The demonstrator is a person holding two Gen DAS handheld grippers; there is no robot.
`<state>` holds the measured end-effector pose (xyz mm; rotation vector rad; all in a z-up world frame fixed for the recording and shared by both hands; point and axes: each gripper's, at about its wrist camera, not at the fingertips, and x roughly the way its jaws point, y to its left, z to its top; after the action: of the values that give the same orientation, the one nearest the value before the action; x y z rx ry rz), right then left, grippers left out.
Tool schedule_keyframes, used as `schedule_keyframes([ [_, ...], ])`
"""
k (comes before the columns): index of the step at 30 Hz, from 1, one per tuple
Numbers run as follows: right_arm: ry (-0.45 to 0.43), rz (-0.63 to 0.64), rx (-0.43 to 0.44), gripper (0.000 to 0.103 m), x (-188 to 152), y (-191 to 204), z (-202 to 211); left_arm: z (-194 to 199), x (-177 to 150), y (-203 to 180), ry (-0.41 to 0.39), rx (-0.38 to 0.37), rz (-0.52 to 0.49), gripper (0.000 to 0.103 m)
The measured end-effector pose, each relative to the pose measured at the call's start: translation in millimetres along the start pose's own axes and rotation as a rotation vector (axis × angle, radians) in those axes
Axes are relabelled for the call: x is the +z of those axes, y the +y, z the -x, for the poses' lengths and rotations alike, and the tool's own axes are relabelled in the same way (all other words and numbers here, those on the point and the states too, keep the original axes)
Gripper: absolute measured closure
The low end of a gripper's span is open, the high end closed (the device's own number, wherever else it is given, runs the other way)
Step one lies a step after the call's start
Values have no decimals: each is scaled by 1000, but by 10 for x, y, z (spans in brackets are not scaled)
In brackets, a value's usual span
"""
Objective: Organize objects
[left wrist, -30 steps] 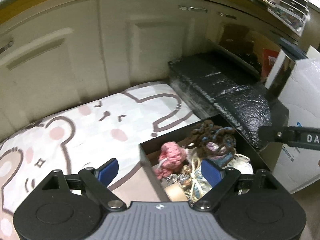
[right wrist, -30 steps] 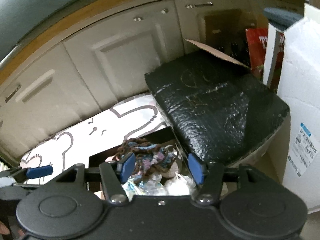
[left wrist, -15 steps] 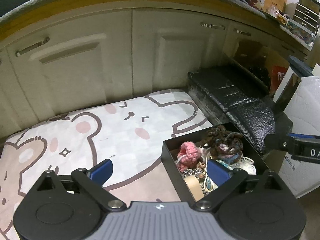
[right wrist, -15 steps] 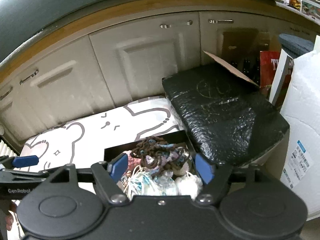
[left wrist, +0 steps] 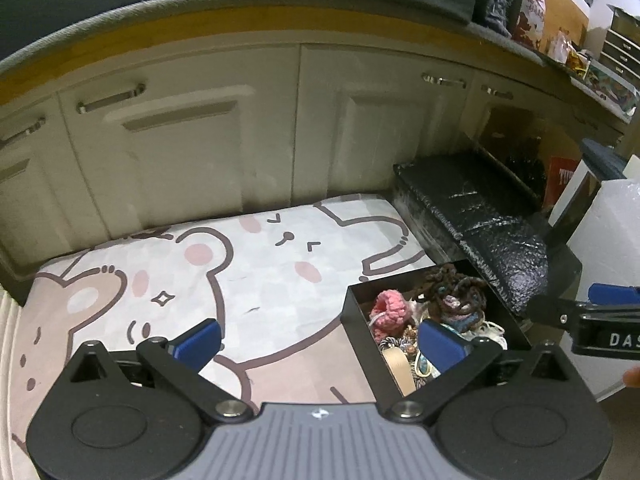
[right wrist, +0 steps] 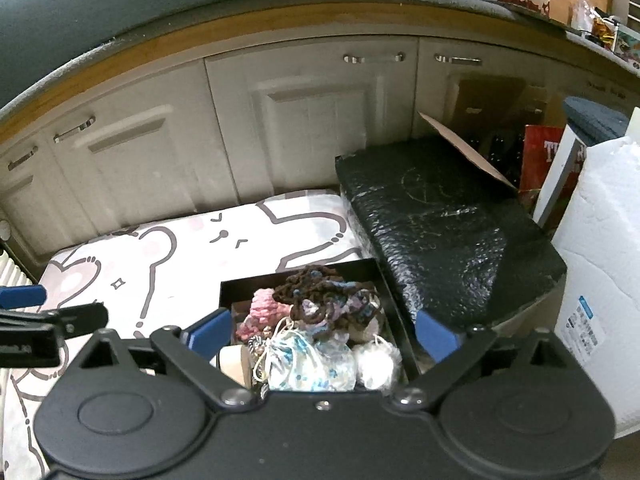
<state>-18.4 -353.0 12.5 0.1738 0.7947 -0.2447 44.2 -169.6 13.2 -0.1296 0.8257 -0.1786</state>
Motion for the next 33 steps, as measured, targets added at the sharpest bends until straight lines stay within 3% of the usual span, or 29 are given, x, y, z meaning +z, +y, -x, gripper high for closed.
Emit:
schedule_keyframes([
  [10,-2,19,6,4,-89,47,317,404,-134,32,4,72,5,0],
  [16,-33,57,30,4,-206,69,629,673,-256,-13,2,39,-17,0],
  [33,-49,149,12,4,-649,142,1223,1162,-648,-226,-33,78,-69,0],
])
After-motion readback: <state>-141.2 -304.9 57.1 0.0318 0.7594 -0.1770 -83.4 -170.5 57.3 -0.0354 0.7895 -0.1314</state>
